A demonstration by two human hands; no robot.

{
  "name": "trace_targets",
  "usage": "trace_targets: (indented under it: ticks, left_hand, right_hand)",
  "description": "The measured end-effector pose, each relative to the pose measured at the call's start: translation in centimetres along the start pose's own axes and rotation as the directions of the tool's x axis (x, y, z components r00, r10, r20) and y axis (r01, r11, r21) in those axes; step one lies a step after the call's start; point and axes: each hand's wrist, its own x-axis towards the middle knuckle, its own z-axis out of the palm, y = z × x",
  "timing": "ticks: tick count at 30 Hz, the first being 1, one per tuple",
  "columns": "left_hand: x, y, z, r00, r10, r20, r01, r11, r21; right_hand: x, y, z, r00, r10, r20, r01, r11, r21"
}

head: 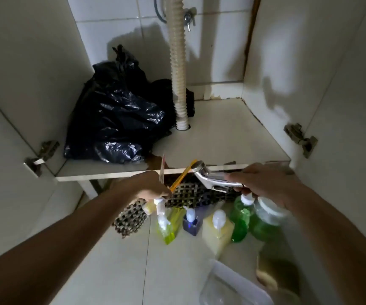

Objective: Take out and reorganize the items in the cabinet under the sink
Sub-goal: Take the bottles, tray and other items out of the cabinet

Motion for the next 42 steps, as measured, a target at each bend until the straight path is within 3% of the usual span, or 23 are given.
trace_targets:
  ticks: [5,11,17,20,25,33,39,42]
  left_hand:
    - [-3.2,-5.3,4.2,0.974,-0.15,0.171,0.125,0.981,0.15]
    - [-3.8,-10.0,9.9,0.908,-0.298,0.293,0.257,0.951,0.17]
    - [-3.7,-10.6,16.5,0.901,-0.336,0.276,0.294,0.938,0.182]
    - [-3.5,-10.2,19.4,0.91,-0.331,0.248,0.315,0.944,0.102]
    - [-3.9,-8.6,24.1,0.907,-0.336,0.254,0.346,0.938,0.005]
    - [-2.8,-6.8,25.8,0.919,-0.318,0.231,0.33,0.944,-0.013]
    - [-2.1,-6.0,26.0,0.934,-0.308,0.184,0.299,0.951,0.076]
    - [-1.9,-6.0,26.5,0.926,-0.297,0.232,0.285,0.955,0.083]
  right_hand:
    - [-0.4,1.6,5.4,0.959,0.039,0.281,0.026,0.975,-0.222]
    - [-0.7,5.7,14.4,0.948,0.057,0.314,0.094,0.891,-0.444]
    - [-0.6,11.4,19.6,0.961,-0.185,0.206,0.275,0.55,-0.789]
    - [-0.2,13.4,19.3,0.948,-0.264,0.18,0.296,0.511,-0.807]
    - [0.2,15.1,17.6,0.952,-0.244,0.186,0.289,0.505,-0.813]
    - [0.7,15.7,15.2,0.978,-0.083,0.19,0.207,0.448,-0.87]
    - [0.3,16.7,16.1,0.954,-0.294,0.056,0.199,0.484,-0.852]
    - [0.5,17.5,16.6,0.95,-0.305,0.067,0.214,0.48,-0.851]
